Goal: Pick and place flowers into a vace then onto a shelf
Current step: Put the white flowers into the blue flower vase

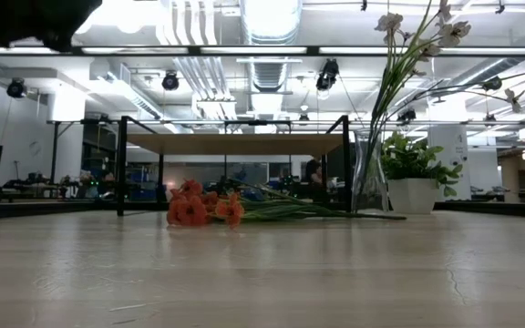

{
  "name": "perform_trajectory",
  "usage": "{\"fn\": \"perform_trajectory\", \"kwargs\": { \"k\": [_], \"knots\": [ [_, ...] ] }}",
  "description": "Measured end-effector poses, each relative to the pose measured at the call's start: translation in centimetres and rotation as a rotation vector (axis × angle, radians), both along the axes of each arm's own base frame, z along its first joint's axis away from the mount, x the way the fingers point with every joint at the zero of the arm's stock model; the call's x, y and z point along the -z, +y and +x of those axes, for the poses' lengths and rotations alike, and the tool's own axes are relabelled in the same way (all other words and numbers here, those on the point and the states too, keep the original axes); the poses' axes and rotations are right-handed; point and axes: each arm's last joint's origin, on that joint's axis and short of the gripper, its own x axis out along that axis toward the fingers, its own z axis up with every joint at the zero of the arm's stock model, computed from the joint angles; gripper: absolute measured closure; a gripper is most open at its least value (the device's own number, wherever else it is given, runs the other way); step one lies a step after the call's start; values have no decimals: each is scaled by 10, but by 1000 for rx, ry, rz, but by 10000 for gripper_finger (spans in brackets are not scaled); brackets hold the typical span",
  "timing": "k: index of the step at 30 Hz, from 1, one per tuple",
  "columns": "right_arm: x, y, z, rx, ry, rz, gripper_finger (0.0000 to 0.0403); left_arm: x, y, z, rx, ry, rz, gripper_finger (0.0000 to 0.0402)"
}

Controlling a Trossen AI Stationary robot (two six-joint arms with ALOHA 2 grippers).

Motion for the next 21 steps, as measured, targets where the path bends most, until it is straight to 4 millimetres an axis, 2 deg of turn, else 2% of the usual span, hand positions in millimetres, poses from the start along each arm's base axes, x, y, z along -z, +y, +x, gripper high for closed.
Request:
{"fn": "perform_trajectory", "kwargs": {
  "k": [3,13,19,21],
  "knots": [
    [9,-8,0,34,-55,14,392,17,0,4,-12,27,5,295],
    [16,-8,-1,-24,-180,20,392,8,2,1,-72,78,-9,295],
    [25,-7,1,-77,-171,103,392,3,3,-2,-53,187,-64,295],
    [29,-6,1,-91,-181,134,392,7,3,-2,-49,237,-77,295]
  ]
}}
